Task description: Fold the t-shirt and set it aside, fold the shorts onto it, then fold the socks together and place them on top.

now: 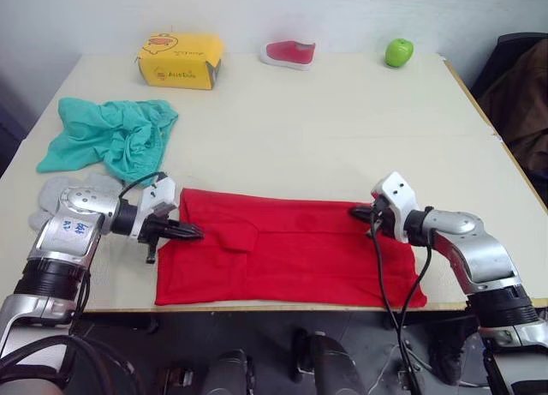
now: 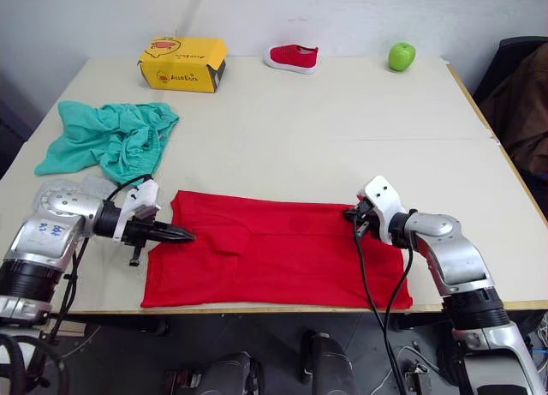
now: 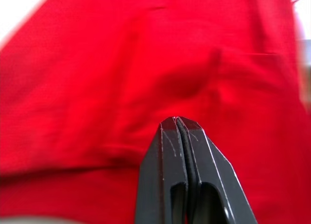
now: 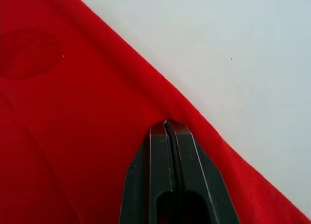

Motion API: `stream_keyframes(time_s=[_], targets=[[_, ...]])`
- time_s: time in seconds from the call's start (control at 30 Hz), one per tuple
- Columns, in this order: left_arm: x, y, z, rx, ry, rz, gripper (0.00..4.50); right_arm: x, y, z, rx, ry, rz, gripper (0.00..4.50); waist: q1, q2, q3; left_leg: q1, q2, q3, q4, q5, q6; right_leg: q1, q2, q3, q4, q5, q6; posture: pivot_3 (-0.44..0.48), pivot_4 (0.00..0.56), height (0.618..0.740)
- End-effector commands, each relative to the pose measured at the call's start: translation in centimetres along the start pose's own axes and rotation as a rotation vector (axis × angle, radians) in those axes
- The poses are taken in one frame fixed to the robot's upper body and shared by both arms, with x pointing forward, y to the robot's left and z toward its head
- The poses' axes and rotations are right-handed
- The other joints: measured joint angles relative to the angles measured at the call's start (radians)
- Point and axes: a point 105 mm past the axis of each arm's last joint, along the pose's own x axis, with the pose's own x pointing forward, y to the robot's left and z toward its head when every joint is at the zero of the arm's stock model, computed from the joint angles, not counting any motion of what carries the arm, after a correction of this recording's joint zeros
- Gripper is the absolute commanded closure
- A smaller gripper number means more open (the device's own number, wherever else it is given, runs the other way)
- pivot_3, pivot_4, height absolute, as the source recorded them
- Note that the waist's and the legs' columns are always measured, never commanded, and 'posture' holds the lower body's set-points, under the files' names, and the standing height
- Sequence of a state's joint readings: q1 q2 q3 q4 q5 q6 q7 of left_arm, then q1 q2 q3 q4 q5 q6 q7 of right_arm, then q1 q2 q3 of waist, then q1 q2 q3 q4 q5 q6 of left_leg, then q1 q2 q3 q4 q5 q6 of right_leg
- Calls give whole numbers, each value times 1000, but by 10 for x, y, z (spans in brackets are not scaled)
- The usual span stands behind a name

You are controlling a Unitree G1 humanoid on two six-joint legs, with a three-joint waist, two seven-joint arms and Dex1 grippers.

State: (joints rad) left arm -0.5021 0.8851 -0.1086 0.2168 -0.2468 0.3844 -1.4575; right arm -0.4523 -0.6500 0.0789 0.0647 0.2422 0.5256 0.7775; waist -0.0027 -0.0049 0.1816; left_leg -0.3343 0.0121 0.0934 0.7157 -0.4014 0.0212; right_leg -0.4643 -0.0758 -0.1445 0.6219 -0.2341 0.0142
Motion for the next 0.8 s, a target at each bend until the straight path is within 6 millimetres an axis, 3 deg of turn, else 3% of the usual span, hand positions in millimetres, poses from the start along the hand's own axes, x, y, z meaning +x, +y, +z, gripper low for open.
stream_keyframes(time_s=[0.03,0.27,0.47,0.67,0.8], targets=[[-6,-17,5,9,3,-80,4474,2,-2,-6,-2,16,-19,4500,-1,0,0,0,0,0,0,0,0,0,0,0,0,0,0,0,150,740],[-32,29,62,-86,-281,123,4474,0,-3,-7,-3,16,-24,4500,5,-2,-1,-1,0,-1,2,0,0,1,0,0,1,0,0,0,150,740],[-14,41,26,-2,-67,171,4474,0,0,-9,-8,22,-19,4500,-9,0,-2,2,0,1,-2,0,0,1,1,0,0,0,0,0,150,740],[6,33,9,70,27,104,4474,2,-2,-9,-9,28,-21,4500,-1,-1,-2,1,0,1,0,0,0,1,1,1,0,0,0,0,150,740],[7,22,4,72,37,42,4474,2,-2,-10,-9,30,-21,4500,-1,-1,-2,1,0,1,0,0,0,1,0,1,0,0,0,0,150,740]])
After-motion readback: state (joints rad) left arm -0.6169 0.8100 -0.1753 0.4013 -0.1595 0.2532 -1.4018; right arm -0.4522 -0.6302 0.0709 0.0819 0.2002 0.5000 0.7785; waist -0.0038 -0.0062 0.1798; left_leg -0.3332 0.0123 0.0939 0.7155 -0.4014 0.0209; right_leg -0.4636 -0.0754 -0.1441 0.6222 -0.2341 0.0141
